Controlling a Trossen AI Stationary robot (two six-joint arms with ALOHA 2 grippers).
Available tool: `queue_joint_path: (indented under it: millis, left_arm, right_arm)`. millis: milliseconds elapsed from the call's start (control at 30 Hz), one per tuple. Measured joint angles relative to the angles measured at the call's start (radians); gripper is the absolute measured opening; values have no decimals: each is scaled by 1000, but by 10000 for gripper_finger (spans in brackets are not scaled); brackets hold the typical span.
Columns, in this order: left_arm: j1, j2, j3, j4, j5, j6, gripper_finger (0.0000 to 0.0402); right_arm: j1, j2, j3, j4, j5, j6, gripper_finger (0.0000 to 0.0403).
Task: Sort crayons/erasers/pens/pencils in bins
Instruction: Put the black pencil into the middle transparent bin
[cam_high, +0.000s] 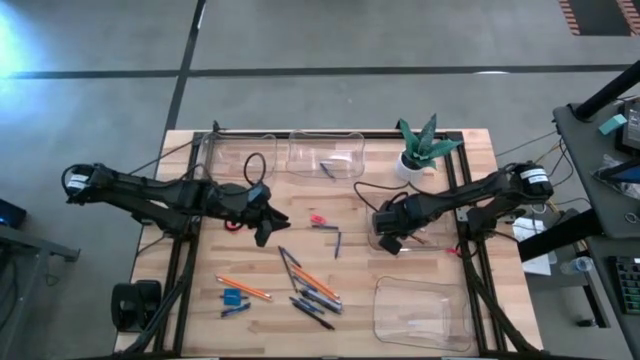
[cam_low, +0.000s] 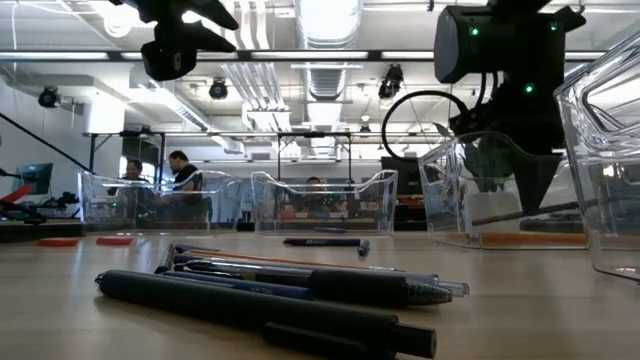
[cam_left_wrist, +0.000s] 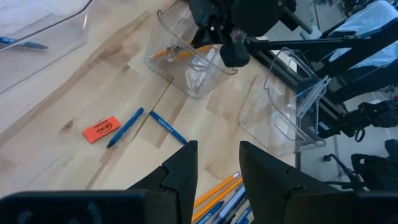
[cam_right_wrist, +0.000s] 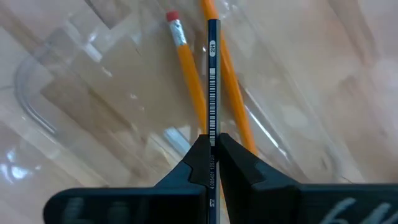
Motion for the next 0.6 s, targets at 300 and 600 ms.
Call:
queue_joint_path:
  millis: [300,600]
  left_arm:
    - [-8,41,-23,-1,136,26,105]
    - [-29,110,-43,-12,225,22,105]
  right_arm:
    - [0,0,-21,69,38,-2,15]
    - [0,0,-19,65,38,1,79]
